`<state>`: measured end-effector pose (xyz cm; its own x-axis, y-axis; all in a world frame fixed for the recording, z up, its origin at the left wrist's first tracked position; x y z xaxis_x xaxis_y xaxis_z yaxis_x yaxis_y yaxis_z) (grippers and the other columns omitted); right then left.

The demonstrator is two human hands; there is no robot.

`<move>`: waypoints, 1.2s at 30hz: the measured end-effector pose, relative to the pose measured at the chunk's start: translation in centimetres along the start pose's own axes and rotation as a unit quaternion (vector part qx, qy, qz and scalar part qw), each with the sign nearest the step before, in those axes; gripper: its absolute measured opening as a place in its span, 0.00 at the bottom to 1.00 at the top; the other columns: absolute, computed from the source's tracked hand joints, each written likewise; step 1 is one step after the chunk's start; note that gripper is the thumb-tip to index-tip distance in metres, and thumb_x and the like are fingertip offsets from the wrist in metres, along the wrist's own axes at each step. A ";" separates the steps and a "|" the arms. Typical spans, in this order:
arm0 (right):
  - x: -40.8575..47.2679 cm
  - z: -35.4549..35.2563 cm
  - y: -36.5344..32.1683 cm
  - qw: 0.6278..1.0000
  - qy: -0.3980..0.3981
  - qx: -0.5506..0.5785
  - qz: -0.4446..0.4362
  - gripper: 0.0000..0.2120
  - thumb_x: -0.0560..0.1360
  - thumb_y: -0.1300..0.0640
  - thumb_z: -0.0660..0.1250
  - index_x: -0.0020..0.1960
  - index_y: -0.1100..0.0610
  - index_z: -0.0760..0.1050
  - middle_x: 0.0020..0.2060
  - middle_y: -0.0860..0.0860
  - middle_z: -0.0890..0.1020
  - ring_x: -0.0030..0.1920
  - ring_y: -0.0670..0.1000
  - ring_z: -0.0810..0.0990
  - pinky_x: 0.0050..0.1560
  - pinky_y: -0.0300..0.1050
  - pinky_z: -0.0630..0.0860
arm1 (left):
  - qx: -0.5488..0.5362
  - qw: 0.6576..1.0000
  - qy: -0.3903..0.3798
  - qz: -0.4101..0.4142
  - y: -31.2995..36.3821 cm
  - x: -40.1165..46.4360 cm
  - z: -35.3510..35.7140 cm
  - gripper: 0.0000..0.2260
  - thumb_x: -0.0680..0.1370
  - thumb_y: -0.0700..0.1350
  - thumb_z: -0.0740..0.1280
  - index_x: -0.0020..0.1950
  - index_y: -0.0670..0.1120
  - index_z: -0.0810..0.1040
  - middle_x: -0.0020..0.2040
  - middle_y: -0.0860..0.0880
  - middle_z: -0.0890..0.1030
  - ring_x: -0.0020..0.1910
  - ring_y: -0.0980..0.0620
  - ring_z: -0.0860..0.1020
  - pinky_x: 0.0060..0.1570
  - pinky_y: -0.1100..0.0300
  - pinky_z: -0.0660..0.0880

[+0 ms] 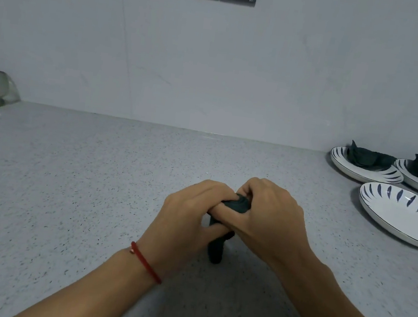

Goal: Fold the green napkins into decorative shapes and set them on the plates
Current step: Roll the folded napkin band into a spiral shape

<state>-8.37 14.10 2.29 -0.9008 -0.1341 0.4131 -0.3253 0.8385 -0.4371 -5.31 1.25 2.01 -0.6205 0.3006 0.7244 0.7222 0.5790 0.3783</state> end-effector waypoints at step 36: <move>-1.1 -1.0 -2.4 0.954 0.076 0.057 -0.285 0.22 0.75 0.39 0.67 0.56 0.56 0.78 0.43 0.47 0.79 0.36 0.45 0.77 0.34 0.40 0.76 | -0.286 0.901 0.032 -0.323 -4.7 -0.9 -0.8 0.16 0.69 0.46 0.80 0.55 0.54 0.83 0.52 0.55 0.84 0.52 0.55 0.83 0.50 0.52 0.82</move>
<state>-6.30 12.75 3.65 -0.5194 -0.4658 0.7164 -0.7864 0.5887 -0.1874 -7.90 -2.32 0.04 -0.9627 -0.0136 0.2702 0.2664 0.1263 0.9555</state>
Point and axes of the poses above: each hand's wrist, its own x-axis towards the middle knuckle, its own z-axis out of the palm, y = z × x, the point moved 7 cm from there along x, towards the middle knuckle
